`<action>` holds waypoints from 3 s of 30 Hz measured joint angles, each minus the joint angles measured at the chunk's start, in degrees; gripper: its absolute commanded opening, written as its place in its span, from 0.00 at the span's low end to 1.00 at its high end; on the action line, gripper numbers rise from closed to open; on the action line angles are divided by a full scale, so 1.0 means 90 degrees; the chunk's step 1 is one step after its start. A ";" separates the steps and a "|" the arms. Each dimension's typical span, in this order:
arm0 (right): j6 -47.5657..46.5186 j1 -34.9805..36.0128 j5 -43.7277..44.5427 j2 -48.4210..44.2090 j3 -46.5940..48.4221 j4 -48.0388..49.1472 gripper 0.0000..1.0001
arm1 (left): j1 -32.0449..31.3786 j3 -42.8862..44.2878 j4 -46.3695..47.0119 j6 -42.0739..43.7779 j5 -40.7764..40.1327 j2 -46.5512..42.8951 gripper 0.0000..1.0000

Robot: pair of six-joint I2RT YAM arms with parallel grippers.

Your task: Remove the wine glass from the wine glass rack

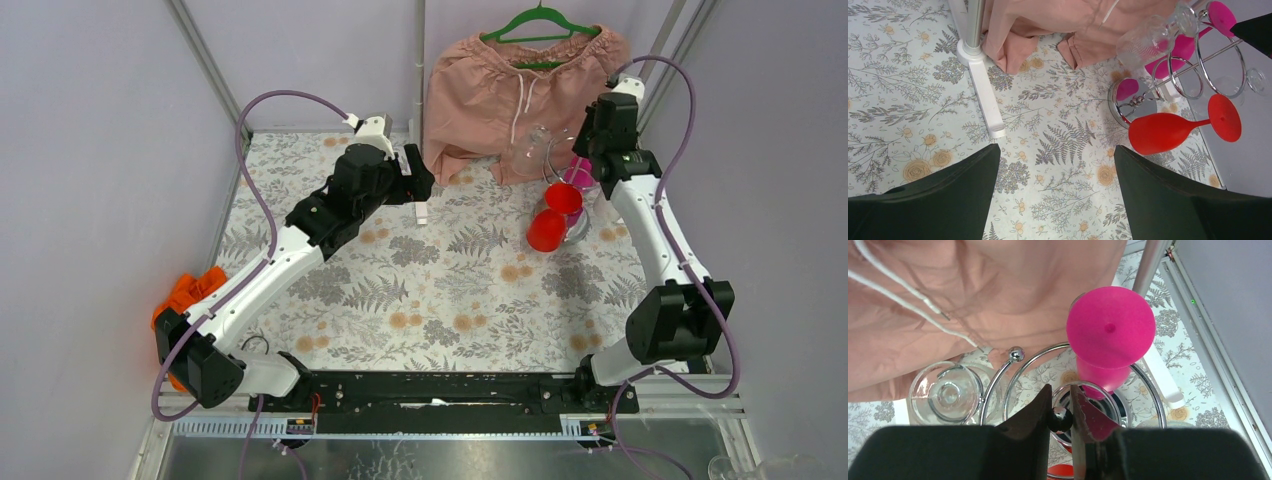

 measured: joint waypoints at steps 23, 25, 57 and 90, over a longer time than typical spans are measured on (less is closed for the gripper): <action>0.0002 0.1350 -0.0202 -0.1161 -0.0986 -0.0221 0.00 | 0.0000 -0.0007 0.0000 -0.0002 0.0000 -0.0007 0.93; 0.0002 0.1479 -0.0194 -0.1246 -0.1056 -0.0226 0.00 | 0.0000 -0.0034 -0.0005 -0.0002 0.0000 -0.0029 0.93; 0.0070 0.3801 0.0578 -0.0459 -0.0228 -0.0563 0.00 | 0.0000 -0.0257 -0.0061 0.0002 -0.0593 -0.0726 0.98; 0.0189 0.4685 0.0913 0.0546 0.0814 -0.0729 0.00 | 0.0051 -0.0423 -0.0206 0.0124 -0.0933 -0.1132 0.99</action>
